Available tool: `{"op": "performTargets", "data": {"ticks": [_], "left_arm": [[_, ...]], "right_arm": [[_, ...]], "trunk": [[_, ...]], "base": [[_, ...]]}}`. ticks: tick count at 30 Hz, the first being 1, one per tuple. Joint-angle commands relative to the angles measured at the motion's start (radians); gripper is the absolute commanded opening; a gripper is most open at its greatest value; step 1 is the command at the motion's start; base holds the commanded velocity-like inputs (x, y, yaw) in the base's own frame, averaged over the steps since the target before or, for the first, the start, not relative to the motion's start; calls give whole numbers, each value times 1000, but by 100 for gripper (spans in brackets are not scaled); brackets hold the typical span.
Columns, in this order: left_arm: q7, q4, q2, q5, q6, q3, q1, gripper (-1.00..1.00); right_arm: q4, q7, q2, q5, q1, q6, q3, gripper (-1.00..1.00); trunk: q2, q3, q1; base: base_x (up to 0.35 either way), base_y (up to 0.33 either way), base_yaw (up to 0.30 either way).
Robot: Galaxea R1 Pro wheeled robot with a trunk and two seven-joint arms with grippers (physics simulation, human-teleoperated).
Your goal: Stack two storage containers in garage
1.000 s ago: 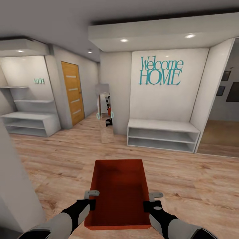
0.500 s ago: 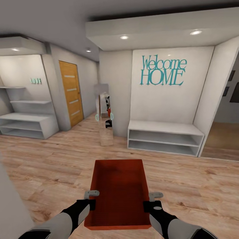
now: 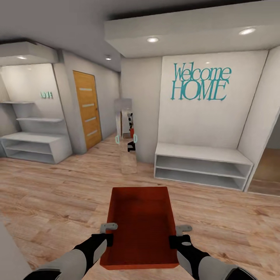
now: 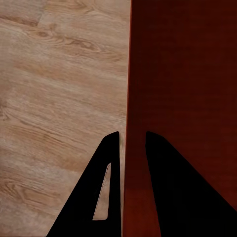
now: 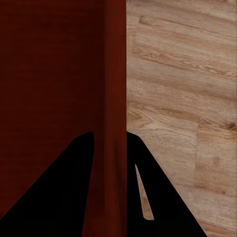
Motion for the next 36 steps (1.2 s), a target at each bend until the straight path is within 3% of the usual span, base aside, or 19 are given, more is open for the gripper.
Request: {"op": "performTargets", "data": {"ticks": [1,17,36], "left_arm": [[7,-4,18,-20,7,-2,-1,-100],[7,-4,19,-20,7,-2,-1,-100],[7,-4,19,-20,7,-3,-1,-100]], "right_arm": [[8,-25,-1,-17,-1,-6,4,-100],[7,-25,-1,-17,-1,-6,4,-100],[7,-25,-2,-17,-1,-6,3,-100]], "trunk": [[-2,-2,1],[-2,-2,1],[-2,-2,1]], "base": [[324,0,257],[323,0,261],[323,0,14]]}}
